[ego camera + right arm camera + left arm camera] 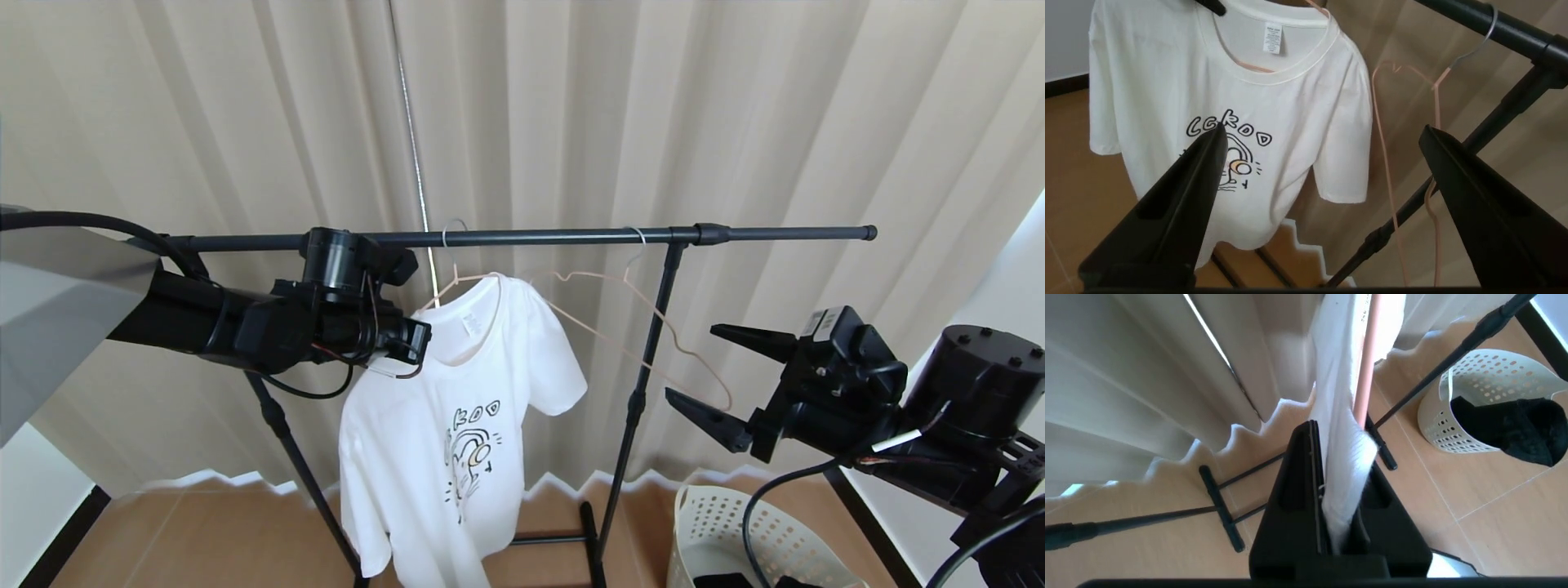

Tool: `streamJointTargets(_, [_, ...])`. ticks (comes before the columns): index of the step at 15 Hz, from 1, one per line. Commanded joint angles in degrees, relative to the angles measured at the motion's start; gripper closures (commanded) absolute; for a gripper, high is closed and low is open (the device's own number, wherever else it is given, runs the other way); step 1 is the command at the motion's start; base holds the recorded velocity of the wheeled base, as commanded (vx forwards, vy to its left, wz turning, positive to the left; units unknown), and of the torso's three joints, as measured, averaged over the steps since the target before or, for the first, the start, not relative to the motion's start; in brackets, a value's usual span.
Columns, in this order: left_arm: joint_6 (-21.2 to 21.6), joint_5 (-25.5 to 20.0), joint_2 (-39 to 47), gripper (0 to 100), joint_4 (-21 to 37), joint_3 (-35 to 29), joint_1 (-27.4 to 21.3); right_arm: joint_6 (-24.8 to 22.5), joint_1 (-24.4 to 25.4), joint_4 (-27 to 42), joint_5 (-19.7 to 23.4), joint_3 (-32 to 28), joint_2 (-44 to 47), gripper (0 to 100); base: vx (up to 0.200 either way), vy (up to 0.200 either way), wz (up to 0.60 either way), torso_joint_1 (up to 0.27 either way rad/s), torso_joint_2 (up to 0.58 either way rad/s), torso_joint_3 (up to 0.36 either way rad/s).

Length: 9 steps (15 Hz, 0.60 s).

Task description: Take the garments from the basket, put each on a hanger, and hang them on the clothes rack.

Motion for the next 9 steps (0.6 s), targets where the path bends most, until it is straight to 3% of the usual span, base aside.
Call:
streamJointTargets(1, [0.0,0.0,0.5,100,0.0,-0.1,0.2,0.0,0.1,0.0,0.0,0.0,0.4,0,0.0,0.0,0.0,0.0,0.0,0.0])
streamJointTargets(7, [-0.7,0.0,0.6,100,0.0,-0.2,0.2,0.0,0.1,0.0,0.1,-0.1,0.5,0,0.0,0.0,0.0,0.0,0.0,0.0])
streamJointTargets(8, [-0.7,-0.1,0.6,0,0.0,0.0,0.2,0.0,0.1,0.0,0.1,0.0,0.5,0,0.0,0.0,0.0,0.0,0.0,0.0])
streamJointTargets(9, [-0.7,-0.1,0.5,0,0.0,0.1,0.2,0.0,0.1,0.0,0.1,0.0,0.4,0,0.0,0.0,0.0,0.0,0.0,0.0])
